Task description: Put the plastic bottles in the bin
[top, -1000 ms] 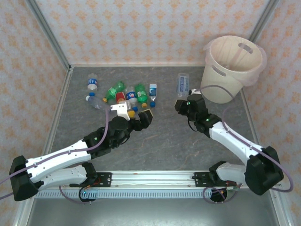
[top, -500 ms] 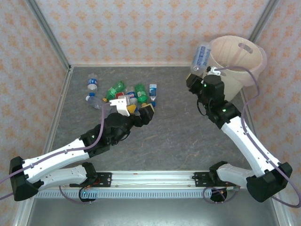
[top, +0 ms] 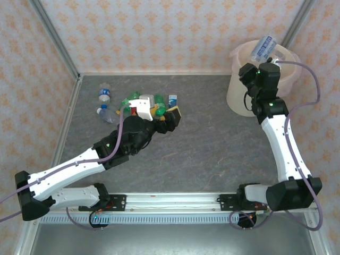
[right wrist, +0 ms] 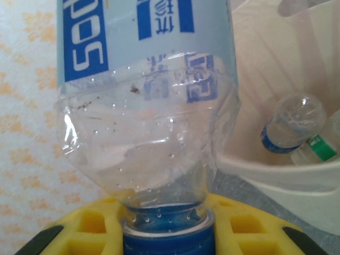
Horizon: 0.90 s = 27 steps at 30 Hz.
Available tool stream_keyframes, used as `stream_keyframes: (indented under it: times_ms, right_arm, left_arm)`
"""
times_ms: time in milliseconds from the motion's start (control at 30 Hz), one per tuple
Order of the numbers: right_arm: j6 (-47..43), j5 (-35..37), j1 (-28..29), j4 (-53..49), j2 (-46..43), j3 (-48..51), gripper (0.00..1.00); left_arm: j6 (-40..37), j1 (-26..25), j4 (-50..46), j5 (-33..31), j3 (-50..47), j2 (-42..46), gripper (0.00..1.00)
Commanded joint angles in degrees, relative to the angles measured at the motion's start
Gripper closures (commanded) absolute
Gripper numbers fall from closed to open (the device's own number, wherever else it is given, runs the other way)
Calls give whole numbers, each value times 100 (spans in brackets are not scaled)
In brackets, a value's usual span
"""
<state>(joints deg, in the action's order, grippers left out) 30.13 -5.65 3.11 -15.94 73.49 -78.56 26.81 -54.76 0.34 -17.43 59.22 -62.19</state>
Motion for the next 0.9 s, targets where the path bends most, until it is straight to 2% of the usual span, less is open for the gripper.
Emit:
stream_keyframes:
  times_ms: [0, 133, 367, 433, 500, 633, 667, 867]
  right_arm:
    - [229, -361, -303, 38, 252, -428, 78]
    - [370, -620, -616, 13, 743, -838, 78]
    - [299, -839, -741, -184, 1424, -1587, 74]
    - [274, -824, -751, -216, 1499, -1686, 67]
    - [269, -824, -751, -211, 1513, -1713, 52]
    - [212, -757, -751, -151, 1420, -1655, 41]
    - [180, -752, -751, -159, 1409, -1657, 35]
    - [28, -959, -744, -102, 1078, -1364, 30]
  left_arm:
    - [-399, 5, -144, -146, 322, -172, 1]
    - [-527, 105, -156, -37, 522, -451, 1]
    - [-455, 453, -57, 238, 586, -640, 1]
    - [-370, 578, -73, 332, 569, -652, 1]
    - [-291, 671, -81, 422, 547, -658, 1]
    - [-221, 773, -103, 544, 538, -680, 1]
    - [-214, 783, -111, 560, 546, -695, 1]
    - [-178, 834, -149, 604, 625, -816, 1]
